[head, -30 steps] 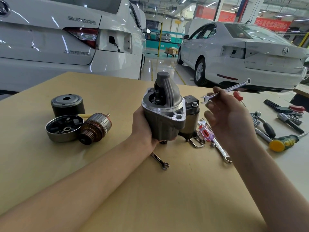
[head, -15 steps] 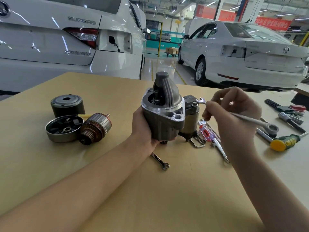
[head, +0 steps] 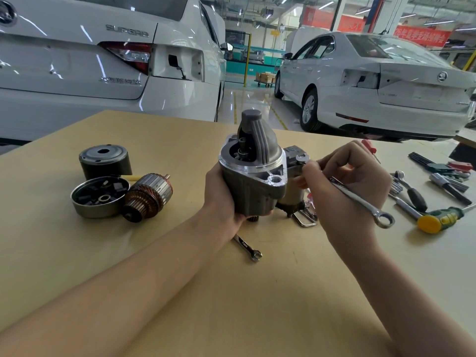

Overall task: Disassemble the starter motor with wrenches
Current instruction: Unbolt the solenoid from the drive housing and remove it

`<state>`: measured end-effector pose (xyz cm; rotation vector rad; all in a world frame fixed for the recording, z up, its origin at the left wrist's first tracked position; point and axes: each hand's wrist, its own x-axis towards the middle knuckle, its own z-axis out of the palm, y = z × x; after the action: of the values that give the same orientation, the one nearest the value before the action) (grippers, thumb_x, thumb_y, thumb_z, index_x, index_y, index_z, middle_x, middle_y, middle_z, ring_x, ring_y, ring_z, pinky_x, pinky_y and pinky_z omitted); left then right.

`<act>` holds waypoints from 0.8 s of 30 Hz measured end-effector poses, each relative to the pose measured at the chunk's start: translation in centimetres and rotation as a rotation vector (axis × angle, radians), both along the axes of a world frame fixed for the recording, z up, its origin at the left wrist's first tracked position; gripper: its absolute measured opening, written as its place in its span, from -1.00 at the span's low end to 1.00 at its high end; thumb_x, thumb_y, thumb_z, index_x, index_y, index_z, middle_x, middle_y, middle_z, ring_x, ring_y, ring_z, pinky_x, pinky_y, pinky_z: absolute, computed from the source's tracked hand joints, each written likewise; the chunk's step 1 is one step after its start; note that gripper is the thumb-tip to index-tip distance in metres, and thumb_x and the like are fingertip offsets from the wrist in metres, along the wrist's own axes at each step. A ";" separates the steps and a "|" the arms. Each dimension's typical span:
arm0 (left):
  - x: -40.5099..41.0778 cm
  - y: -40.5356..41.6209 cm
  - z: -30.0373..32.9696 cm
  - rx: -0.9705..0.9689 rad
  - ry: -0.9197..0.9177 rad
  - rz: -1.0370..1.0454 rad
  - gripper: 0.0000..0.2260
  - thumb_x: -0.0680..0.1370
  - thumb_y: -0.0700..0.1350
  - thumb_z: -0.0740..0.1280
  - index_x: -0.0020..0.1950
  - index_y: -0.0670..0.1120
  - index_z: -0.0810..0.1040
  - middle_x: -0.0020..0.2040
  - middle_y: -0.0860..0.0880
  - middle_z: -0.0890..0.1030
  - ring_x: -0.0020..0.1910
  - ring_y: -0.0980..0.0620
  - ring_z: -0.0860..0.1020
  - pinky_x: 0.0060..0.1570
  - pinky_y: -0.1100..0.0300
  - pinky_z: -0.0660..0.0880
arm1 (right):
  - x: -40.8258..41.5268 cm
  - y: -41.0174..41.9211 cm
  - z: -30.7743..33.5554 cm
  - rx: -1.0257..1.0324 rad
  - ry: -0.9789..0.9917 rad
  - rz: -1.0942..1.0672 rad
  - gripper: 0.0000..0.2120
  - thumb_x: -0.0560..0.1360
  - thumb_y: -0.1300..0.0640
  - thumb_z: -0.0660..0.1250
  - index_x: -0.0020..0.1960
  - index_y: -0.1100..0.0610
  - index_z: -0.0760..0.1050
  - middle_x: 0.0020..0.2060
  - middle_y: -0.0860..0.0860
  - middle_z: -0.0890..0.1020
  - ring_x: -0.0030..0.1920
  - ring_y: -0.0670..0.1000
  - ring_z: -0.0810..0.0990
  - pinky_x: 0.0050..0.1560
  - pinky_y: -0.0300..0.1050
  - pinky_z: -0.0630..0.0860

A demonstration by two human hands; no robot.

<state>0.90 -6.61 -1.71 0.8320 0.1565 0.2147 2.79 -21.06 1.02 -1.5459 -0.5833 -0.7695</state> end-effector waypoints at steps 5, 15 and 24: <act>0.0 0.0 0.0 -0.013 0.005 0.004 -0.63 0.61 0.07 0.08 0.02 -0.04 0.65 -0.13 -0.04 0.73 -0.23 0.01 0.70 -0.30 0.13 0.61 | -0.8 -0.6 0.2 0.038 -0.046 0.034 -0.76 0.33 0.36 0.39 -0.39 0.22 0.36 -0.33 0.17 0.51 -0.26 0.24 0.60 -0.31 0.13 0.59; -0.2 0.0 0.1 0.015 0.017 0.008 -0.60 0.60 0.08 0.07 0.13 -0.08 0.63 -0.15 -0.06 0.72 -0.29 0.00 0.69 -0.36 0.14 0.60 | 2.0 -1.1 -0.5 -0.257 -0.270 -0.110 -0.74 0.41 0.35 0.43 -0.38 0.19 0.43 -0.40 0.06 0.49 -0.38 -0.02 0.53 -0.37 -0.26 0.47; -0.2 0.0 0.1 -0.001 0.021 0.009 -0.63 0.61 0.06 0.08 -0.01 -0.05 0.65 -0.17 -0.05 0.72 -0.27 0.00 0.70 -0.32 0.11 0.63 | 0.9 -1.5 -0.4 -0.334 -0.531 -0.132 -0.68 0.47 0.37 0.41 -0.40 0.25 0.38 -0.44 0.14 0.46 -0.46 0.13 0.47 -0.44 -0.12 0.36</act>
<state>0.73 -6.61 -1.61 0.8333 0.1803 0.2138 3.71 -22.59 0.61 -1.6977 -1.0479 -1.2481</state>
